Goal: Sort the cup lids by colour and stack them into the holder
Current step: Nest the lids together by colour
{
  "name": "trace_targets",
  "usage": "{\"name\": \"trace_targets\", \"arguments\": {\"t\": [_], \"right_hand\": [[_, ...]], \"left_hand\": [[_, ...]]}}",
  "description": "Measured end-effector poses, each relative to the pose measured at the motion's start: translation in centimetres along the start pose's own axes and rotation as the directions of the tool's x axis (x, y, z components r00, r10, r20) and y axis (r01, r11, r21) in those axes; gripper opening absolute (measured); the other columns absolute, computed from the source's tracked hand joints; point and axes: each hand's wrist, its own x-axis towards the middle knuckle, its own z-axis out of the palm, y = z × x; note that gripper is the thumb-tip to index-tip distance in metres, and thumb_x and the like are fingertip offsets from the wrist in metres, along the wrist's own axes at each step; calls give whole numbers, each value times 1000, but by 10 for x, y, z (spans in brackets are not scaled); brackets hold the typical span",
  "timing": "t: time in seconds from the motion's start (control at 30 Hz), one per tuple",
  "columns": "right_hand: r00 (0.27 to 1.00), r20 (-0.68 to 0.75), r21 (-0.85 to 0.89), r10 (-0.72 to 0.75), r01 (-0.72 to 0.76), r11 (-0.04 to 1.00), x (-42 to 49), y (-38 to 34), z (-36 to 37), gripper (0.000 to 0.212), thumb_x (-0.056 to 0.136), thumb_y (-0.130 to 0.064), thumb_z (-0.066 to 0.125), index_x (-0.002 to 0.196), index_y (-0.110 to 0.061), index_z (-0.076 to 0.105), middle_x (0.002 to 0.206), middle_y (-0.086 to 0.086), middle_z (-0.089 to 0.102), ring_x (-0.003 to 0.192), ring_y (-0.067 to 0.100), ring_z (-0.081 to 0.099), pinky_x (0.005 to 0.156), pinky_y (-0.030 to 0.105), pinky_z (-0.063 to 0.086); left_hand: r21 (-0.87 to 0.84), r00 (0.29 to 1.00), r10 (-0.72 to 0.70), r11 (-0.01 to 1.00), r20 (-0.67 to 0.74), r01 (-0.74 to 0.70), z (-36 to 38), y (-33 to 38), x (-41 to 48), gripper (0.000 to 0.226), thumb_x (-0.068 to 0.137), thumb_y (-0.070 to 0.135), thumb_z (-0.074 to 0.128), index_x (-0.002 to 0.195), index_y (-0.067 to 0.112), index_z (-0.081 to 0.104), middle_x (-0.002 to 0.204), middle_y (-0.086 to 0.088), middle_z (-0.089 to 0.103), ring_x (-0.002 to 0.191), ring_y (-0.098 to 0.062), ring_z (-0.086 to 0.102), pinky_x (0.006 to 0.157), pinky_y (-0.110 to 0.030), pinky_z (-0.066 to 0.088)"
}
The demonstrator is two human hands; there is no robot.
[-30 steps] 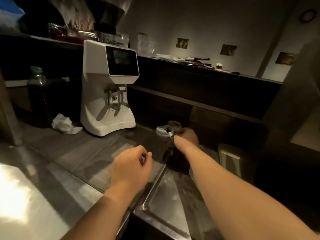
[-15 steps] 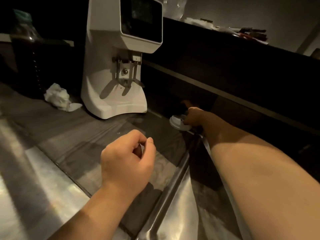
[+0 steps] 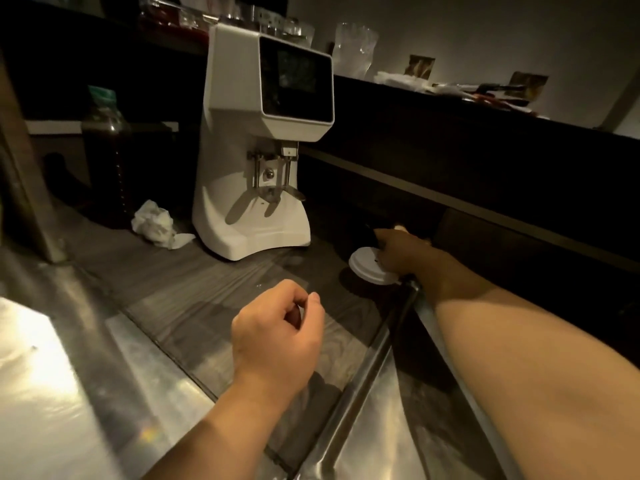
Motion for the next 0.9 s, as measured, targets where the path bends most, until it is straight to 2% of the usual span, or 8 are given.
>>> {"name": "trace_targets", "arguments": {"t": [0.13,0.2,0.3,0.4,0.53,0.63,0.77,0.9], "right_hand": [[991,-111,343,72,-30,939,-31,-9,10,53,91,-25,59,143,-31,50,143,10,50,128,38,52,109,57,41],[984,-150,555,98,2,832,-59,-22,17,49,91,-19,61,139,-27,55,136,7,58,128,33,54,109,49,43],[972,-206,747,116,80,660,-113,-44,31,40,86,-19,72,124,-27,64,119,2,67,111,27,64,92,41,54],[968,-158,801,197,9,598,-159,-47,49,50,76,-44,74,123,-38,60,116,-3,65,107,26,64,81,41,58],[926,-189,773,327,-65,631,-227,-33,37,32,91,-34,64,123,-37,59,130,-4,52,106,19,51,84,34,40],[920,-272,680,281,-23,733,-267,-16,37,25,92,-25,58,114,-34,64,118,-8,63,113,21,55,101,43,38],[921,-256,709,292,-26,705,-313,0,35,34,79,-47,45,104,-37,65,104,-13,67,106,19,61,103,57,42],[884,-310,815,349,58,576,-359,6,33,34,87,-64,49,94,-36,67,92,-12,69,94,15,65,91,48,52]], "left_hand": [[-24,999,-10,1000,33,11,0,4,1,19,87,30,62,70,24,60,58,9,52,58,-13,54,52,-27,42],[-80,994,-59,995,96,66,-2,9,1,9,89,37,63,92,28,61,79,13,57,72,-10,57,61,-25,48],[-212,920,-248,924,303,319,-9,24,2,49,90,48,64,132,46,39,118,20,46,100,-1,56,82,-26,53],[-384,835,-309,778,455,497,-17,55,-1,57,96,42,60,144,49,29,135,9,46,110,-6,58,88,-30,55],[-432,634,-334,510,698,744,-20,103,-19,51,97,22,61,142,38,43,132,6,55,111,-16,62,90,-36,58],[-362,587,-394,513,707,779,-15,135,-36,45,95,9,61,133,32,55,127,8,60,103,-8,62,71,-22,57],[-309,499,-462,428,733,849,-22,154,-55,39,95,-3,53,124,21,64,121,-3,69,104,-24,71,90,-46,59],[-265,463,-400,459,791,848,-43,169,-75,39,95,-3,54,124,20,65,115,-1,74,106,-26,71,98,-52,54]]}}
